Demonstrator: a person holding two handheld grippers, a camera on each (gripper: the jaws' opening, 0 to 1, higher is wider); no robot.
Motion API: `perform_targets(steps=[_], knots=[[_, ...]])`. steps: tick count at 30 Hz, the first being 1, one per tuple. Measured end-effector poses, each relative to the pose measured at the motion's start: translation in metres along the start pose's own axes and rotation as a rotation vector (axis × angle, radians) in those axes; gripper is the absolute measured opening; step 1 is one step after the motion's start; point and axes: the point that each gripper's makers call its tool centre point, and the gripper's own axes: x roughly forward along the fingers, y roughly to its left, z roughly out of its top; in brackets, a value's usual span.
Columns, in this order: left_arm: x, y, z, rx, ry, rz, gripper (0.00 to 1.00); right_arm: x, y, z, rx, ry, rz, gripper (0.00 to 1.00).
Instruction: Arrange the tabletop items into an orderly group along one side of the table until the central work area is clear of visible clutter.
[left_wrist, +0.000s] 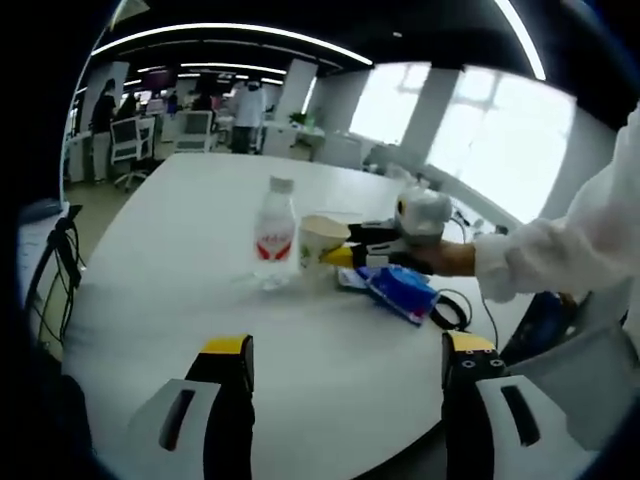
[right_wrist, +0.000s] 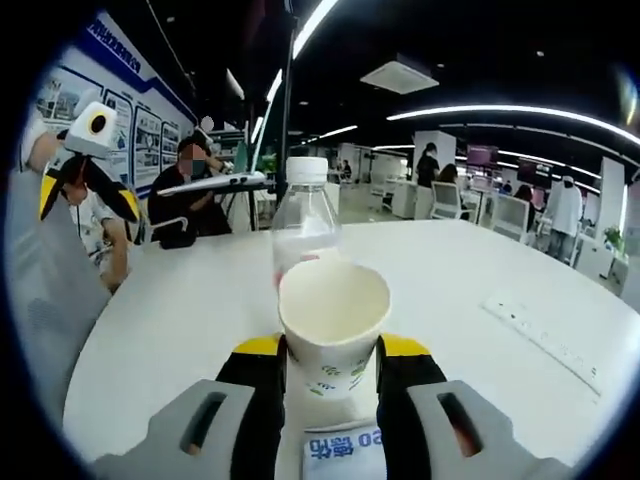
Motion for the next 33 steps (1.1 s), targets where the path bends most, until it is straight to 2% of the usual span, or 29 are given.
perform_targets(steps=[4, 9, 17, 23, 25, 29, 31, 33], knots=[[0.0, 0.003, 0.0, -0.003, 0.0, 0.003, 0.73, 0.004, -0.002, -0.003, 0.001, 0.007, -0.003, 0.32], [0.001, 0.005, -0.002, 0.001, 0.011, 0.015, 0.73, 0.009, -0.004, -0.013, -0.043, 0.049, 0.001, 0.32], [0.003, -0.002, 0.0, 0.014, 0.004, -0.005, 0.74, 0.013, -0.003, -0.024, -0.066, 0.09, 0.013, 0.32], [0.005, -0.004, -0.004, 0.021, 0.019, -0.01, 0.74, 0.014, -0.005, -0.025, -0.032, 0.087, 0.009, 0.33], [0.005, -0.005, -0.005, 0.023, 0.024, -0.013, 0.74, 0.016, -0.009, -0.027, 0.02, 0.089, 0.005, 0.33], [0.006, -0.005, -0.007, 0.029, 0.033, -0.016, 0.74, 0.015, -0.006, -0.029, 0.004, 0.1, 0.013, 0.33], [0.006, -0.005, -0.007, 0.026, 0.034, -0.017, 0.74, 0.017, -0.006, -0.031, 0.011, 0.108, 0.021, 0.33], [0.007, -0.007, -0.006, 0.024, 0.032, -0.024, 0.75, 0.019, -0.006, -0.039, 0.029, 0.147, 0.027, 0.33]])
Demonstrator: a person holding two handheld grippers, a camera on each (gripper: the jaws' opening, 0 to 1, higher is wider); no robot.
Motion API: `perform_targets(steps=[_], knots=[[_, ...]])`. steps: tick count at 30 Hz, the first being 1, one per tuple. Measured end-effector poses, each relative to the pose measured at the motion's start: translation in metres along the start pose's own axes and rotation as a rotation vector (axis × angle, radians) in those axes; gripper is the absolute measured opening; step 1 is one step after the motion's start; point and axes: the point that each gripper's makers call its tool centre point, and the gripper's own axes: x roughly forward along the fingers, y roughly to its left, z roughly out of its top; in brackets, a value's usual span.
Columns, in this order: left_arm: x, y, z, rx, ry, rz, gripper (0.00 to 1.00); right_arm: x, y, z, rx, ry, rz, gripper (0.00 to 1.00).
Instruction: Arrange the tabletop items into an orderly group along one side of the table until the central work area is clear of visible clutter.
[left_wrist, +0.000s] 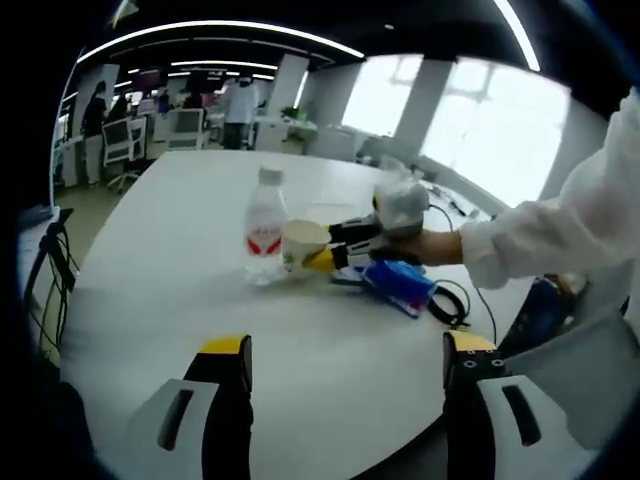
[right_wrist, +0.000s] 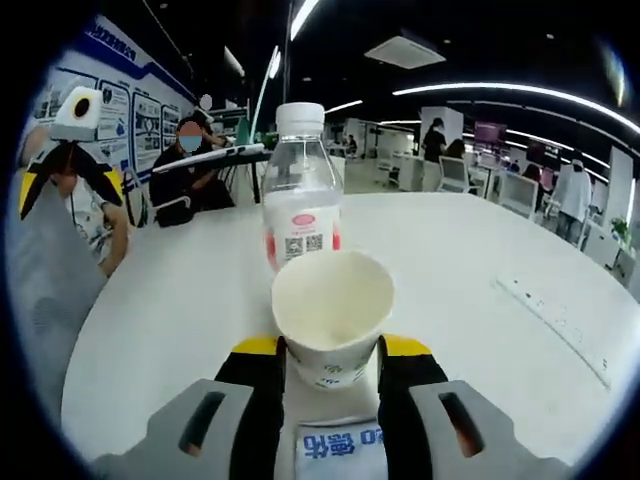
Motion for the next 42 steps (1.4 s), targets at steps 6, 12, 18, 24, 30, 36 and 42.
perform_targets(steps=[6, 12, 18, 24, 30, 36, 42], knots=[[0.001, -0.002, -0.001, 0.006, 0.004, -0.006, 0.75, -0.002, 0.002, -0.008, 0.001, 0.031, -0.006, 0.3], [0.001, -0.001, -0.003, 0.0, 0.013, 0.0, 0.76, -0.003, 0.002, -0.008, 0.04, 0.034, -0.017, 0.3], [0.001, -0.001, -0.002, 0.004, 0.009, -0.002, 0.77, -0.004, 0.005, -0.009, 0.09, 0.042, -0.003, 0.38], [0.001, 0.0, -0.002, 0.004, 0.008, 0.003, 0.77, -0.016, 0.002, 0.002, 0.108, 0.007, -0.043, 0.46], [0.003, -0.002, -0.001, 0.018, 0.011, 0.002, 0.82, -0.04, 0.006, 0.007, 0.164, -0.039, -0.063, 0.56], [0.005, -0.005, -0.002, 0.035, 0.021, 0.002, 0.9, -0.065, 0.009, 0.005, 0.198, -0.048, -0.091, 0.71], [0.003, -0.001, -0.006, -0.016, 0.066, 0.023, 0.94, -0.079, 0.014, -0.002, 0.292, 0.011, -0.11, 0.81]])
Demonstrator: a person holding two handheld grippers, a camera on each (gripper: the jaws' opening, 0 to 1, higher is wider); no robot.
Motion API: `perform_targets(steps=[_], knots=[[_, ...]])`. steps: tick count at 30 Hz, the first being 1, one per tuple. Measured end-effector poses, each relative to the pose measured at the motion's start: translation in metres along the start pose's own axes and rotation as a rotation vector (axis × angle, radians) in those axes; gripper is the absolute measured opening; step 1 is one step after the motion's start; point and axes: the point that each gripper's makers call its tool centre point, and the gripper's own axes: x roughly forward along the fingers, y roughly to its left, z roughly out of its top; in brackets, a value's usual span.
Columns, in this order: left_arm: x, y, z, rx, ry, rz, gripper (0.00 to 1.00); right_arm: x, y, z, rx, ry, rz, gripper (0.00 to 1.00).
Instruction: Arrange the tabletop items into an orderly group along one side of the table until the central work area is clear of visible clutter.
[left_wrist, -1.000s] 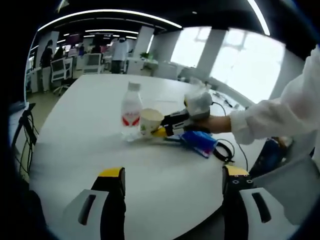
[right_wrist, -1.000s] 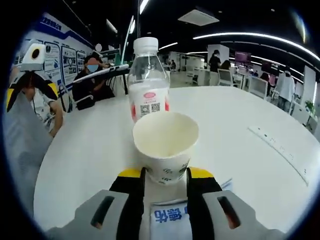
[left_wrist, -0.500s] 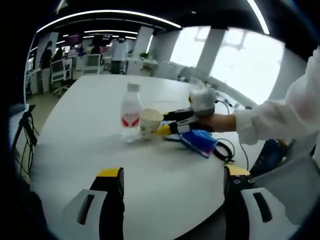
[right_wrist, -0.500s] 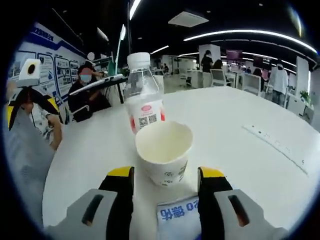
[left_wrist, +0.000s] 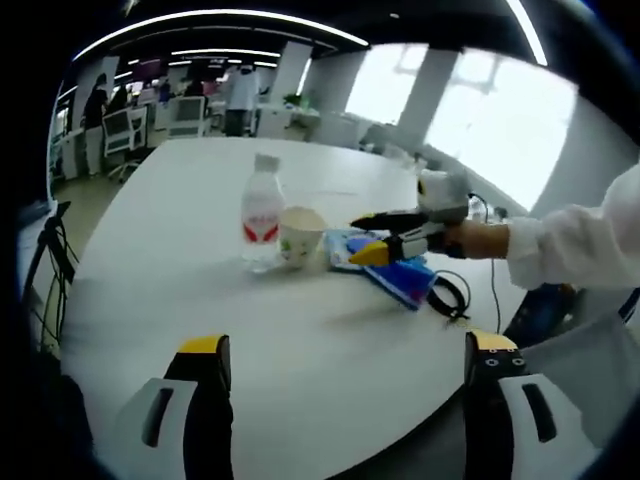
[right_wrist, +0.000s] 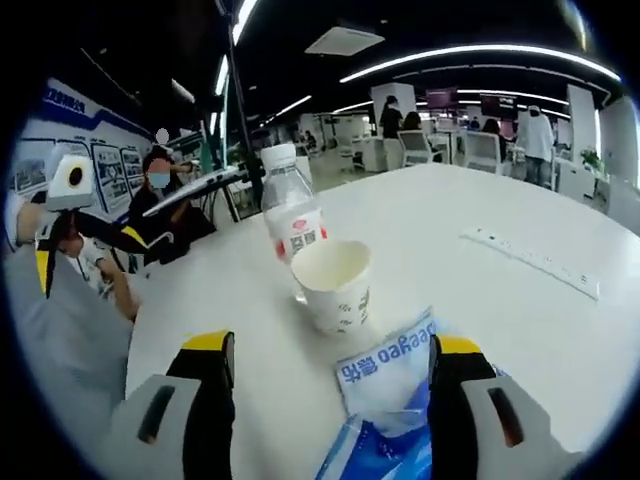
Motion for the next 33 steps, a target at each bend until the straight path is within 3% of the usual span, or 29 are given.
perform_targets(steps=[8, 11, 23, 33], knots=[[0.0, -0.003, 0.005, -0.025, -0.008, -0.021, 0.93, -0.026, 0.017, 0.008, -0.012, -0.012, -0.016, 0.8], [-0.001, -0.007, 0.006, -0.025, -0.01, -0.033, 0.93, -0.031, 0.012, 0.002, -0.022, 0.003, -0.025, 0.79], [0.001, -0.023, 0.01, 0.003, -0.017, -0.08, 0.92, -0.058, 0.019, 0.003, -0.019, -0.006, -0.063, 0.78], [0.0, -0.022, 0.01, -0.003, -0.02, -0.071, 0.91, -0.081, 0.028, 0.005, 0.022, -0.061, -0.099, 0.78]])
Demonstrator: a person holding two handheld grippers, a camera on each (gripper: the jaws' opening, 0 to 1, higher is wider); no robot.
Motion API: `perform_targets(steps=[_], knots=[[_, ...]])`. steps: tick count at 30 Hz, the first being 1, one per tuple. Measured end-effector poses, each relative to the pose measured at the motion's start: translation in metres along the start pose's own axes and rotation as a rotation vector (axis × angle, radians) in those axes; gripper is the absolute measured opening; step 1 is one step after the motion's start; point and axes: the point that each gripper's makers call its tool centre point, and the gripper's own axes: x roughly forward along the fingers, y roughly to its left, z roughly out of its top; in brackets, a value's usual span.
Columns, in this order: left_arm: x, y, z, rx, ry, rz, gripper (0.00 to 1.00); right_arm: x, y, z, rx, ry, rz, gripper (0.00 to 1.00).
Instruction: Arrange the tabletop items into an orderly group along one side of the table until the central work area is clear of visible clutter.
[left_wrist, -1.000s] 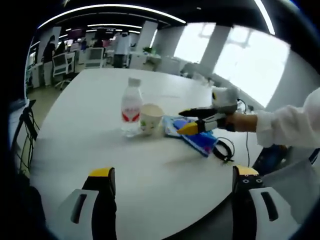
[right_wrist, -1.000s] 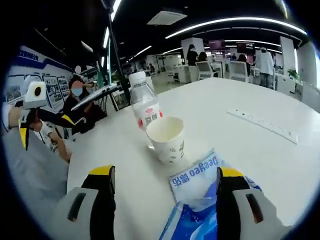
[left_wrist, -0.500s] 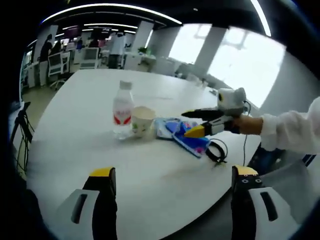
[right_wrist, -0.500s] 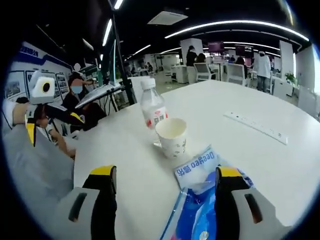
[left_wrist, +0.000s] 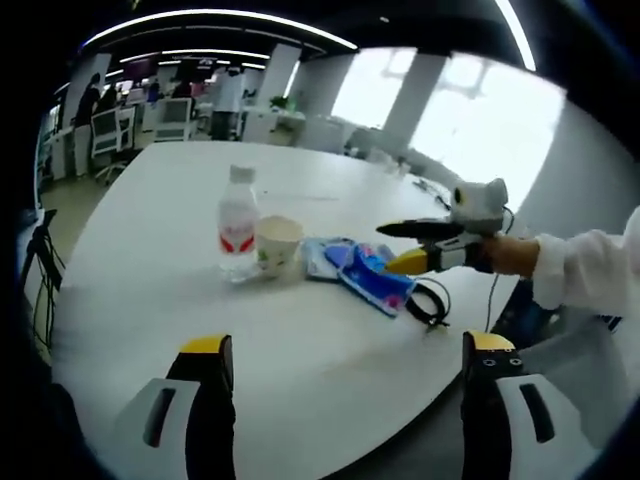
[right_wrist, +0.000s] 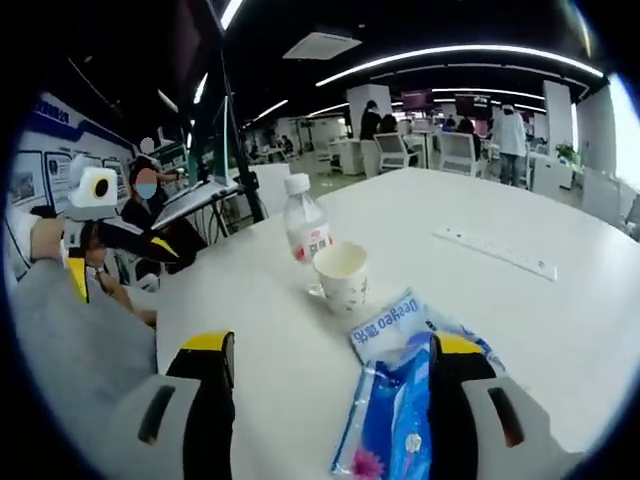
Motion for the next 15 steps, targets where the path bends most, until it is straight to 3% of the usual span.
perform_targets(steps=[15], knots=[[0.004, -0.011, -0.006, 0.008, 0.022, -0.039, 0.89, -0.059, 0.019, -0.012, 0.043, -0.038, -0.076, 0.75]])
